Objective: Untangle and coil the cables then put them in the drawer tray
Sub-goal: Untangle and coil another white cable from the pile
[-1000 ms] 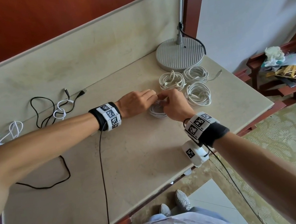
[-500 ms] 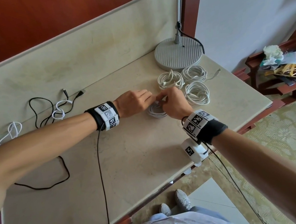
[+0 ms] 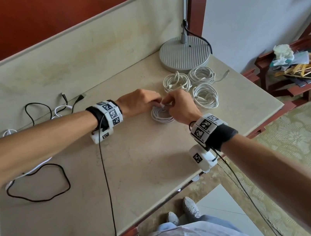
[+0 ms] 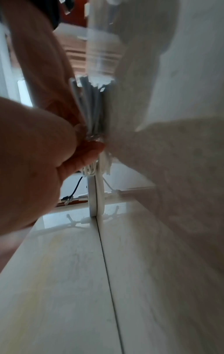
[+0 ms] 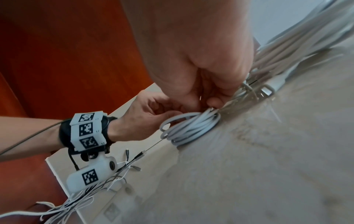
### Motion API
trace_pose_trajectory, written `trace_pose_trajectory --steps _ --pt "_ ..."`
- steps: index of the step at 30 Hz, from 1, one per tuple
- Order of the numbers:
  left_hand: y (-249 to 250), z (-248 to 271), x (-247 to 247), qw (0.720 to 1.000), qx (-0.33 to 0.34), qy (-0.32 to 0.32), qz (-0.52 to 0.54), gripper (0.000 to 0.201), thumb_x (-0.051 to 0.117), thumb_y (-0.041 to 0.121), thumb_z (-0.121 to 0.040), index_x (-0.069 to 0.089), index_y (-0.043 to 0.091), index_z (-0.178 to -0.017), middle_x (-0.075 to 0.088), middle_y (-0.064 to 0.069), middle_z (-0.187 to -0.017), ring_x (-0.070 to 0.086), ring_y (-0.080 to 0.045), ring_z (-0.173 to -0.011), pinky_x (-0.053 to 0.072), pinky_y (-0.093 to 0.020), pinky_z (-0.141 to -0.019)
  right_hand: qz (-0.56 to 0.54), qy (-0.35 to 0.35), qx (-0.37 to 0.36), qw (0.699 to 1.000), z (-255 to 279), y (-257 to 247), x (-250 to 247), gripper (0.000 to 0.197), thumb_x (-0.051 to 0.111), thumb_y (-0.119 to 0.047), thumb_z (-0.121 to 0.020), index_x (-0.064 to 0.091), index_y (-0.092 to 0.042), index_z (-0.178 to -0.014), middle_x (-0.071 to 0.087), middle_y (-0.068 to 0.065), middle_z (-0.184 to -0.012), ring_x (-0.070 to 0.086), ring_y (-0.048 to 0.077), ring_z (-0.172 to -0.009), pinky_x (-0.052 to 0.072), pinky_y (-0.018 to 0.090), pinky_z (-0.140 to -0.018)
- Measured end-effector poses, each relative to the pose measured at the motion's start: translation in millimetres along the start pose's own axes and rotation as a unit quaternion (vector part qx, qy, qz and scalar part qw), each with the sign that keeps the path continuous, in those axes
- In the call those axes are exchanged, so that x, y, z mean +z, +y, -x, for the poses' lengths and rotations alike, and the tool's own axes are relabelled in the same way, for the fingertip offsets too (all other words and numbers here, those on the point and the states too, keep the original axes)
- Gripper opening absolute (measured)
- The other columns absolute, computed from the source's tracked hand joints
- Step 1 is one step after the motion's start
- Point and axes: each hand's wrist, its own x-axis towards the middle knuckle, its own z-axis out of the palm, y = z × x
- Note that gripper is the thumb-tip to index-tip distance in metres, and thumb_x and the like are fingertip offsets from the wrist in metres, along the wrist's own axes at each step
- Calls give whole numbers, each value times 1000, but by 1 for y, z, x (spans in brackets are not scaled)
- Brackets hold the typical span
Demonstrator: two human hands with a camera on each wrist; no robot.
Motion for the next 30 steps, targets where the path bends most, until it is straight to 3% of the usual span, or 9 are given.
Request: trace_pose_trajectory --steps 2,6,9,11,13,16,20,25,30 --pt "-1 -5 -7 995 -56 -43 71 15 68 19 -98 74 5 -104 73 -5 -88 67 -15 -76 54 -34 -71 -5 -4 -3 1000 1 -1 -1 16 73 5 -87 79 -6 -97 67 -2 -86 52 -1 -68 36 2 -54" --pt "-1 -17 -18 965 -147 -113 186 15 76 15 -93 79 7 -105 72 -4 -77 58 2 -58 45 -15 -62 -2 -11 5 1000 0 -2 -2 17 75 5 -83 79 -10 -90 61 -9 -75 49 -3 -64 39 16 -59" --pt "-9 -21 -18 934 -197 -143 263 17 78 15 -90 80 4 -103 76 -8 -82 57 0 -62 47 -18 -64 -13 -22 18 1000 -3 2 -3 14 78 1 -83 79 -13 -88 59 -14 -71 53 0 -65 37 7 -51" --pt "-11 -22 -16 912 -224 -150 310 23 79 20 -88 79 2 -102 77 -17 -90 61 -13 -72 49 -30 -71 -23 -33 25 999 -5 4 -5 14 78 0 -83 80 -13 -88 63 -9 -73 57 5 -67 38 4 -49" --pt "-11 -21 -13 901 -232 -144 336 32 79 27 -85 78 0 -102 73 -31 -96 60 -26 -79 48 -39 -76 -27 -45 27 998 -7 5 -6 14 78 1 -84 80 -12 -88 65 -5 -75 57 6 -66 40 4 -49" --pt "-10 -19 -9 902 -236 -127 339 32 79 27 -85 76 -2 -99 69 -36 -91 57 -26 -74 46 -35 -69 -18 -59 23 998 -11 6 -7 13 80 -3 -84 78 -16 -84 61 -9 -70 53 2 -61 38 5 -47" --pt "-8 -16 -6 926 -259 -61 269 19 86 21 -83 73 7 -82 71 -10 -73 59 -12 -65 48 -27 -63 -15 -58 16 998 -13 10 -6 14 85 -10 -85 76 -20 -78 62 -9 -68 51 -1 -56 37 6 -47" --pt "9 -1 2 939 -265 26 219 16 86 24 -83 80 11 -78 73 2 -67 57 1 -60 44 -16 -60 6 -54 -13 998 -13 10 -7 13 84 -7 -84 79 -12 -95 72 2 -86 54 -5 -67 39 2 -53" --pt "14 11 8 932 -291 52 210 12 86 22 -84 81 12 -90 78 3 -84 73 -9 -78 57 -25 -75 14 -62 -42 997 -12 7 -8 33 83 -5 -85 73 -10 -116 68 -1 -87 56 -3 -68 40 1 -55"
